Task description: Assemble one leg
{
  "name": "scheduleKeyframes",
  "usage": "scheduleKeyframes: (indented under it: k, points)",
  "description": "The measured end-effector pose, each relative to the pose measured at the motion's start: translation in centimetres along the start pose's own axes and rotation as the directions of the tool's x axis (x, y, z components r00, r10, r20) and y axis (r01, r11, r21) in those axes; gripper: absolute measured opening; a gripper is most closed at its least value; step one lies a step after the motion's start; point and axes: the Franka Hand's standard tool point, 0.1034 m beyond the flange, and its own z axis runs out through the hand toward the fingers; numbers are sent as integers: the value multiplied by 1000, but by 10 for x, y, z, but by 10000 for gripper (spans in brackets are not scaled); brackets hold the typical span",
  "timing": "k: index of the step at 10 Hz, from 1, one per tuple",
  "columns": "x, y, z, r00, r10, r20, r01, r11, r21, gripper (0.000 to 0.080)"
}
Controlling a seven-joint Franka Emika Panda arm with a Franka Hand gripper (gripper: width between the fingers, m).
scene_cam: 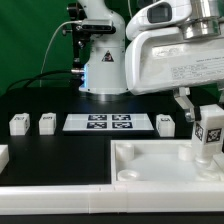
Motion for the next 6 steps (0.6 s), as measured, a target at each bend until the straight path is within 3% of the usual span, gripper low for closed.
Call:
scheduleKeyframes:
  k: [6]
  points:
    - [-6,-2,12,1000,-2,8,2,1000,2,294]
